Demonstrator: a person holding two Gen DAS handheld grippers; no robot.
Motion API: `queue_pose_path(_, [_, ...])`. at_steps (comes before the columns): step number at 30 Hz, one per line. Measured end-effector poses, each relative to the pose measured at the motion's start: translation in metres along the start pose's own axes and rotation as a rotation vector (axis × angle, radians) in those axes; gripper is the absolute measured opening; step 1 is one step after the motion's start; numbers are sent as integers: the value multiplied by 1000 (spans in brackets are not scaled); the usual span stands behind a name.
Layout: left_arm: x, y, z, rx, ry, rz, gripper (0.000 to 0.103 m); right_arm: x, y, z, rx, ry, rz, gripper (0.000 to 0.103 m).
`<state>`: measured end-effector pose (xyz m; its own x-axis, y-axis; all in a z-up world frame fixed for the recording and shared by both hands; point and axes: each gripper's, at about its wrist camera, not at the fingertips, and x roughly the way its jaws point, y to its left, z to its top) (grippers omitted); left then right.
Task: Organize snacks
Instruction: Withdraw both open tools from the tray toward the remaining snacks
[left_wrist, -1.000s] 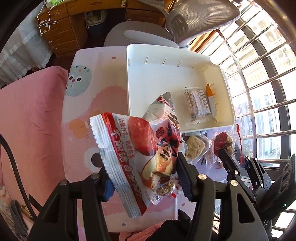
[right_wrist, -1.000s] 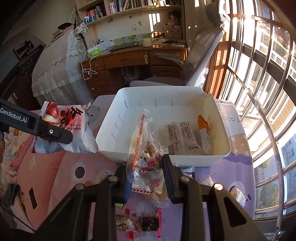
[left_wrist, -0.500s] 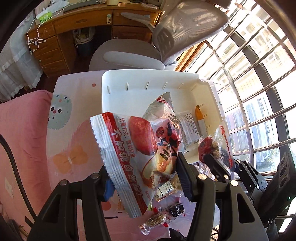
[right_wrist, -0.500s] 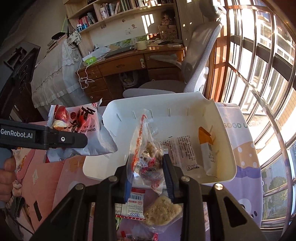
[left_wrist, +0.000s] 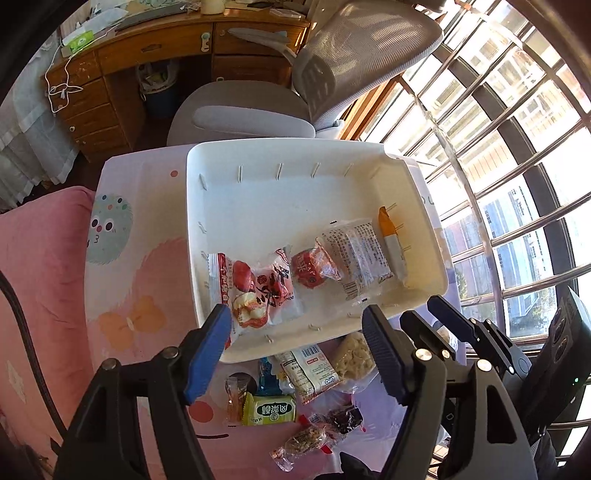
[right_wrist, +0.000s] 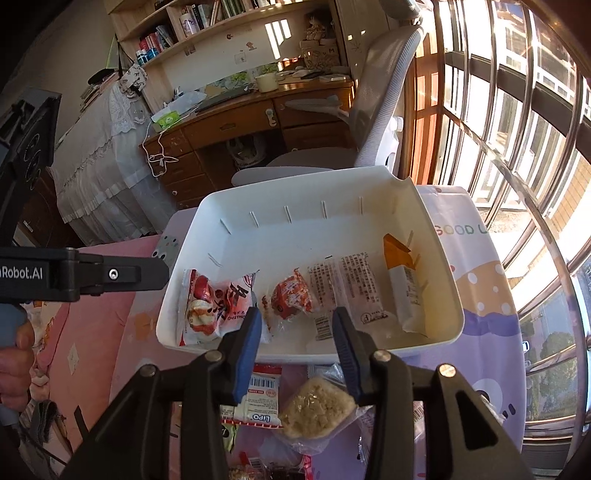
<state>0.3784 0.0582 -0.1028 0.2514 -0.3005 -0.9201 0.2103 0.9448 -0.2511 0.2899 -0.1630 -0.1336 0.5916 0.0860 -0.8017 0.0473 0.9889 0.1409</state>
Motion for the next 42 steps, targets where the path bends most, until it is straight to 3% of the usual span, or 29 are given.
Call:
queue_pose_path(9, [-21,-17,-29,62,3,-31,72,-26,-10,-22,61,19,-43,48])
queue_pose_path(18, [-26,-34,-71,132,46,-46,73,-53,-22,-70,152,71,-91,53])
queue_pose_path(28, [-24,-43,-108,143,100,-55,75,-68,-37,-116,255,144,-114,57])
queue_pose_path(42, [4,-35,-154,12,198,-20,79,-64,-80,-156,336,281,-136,67])
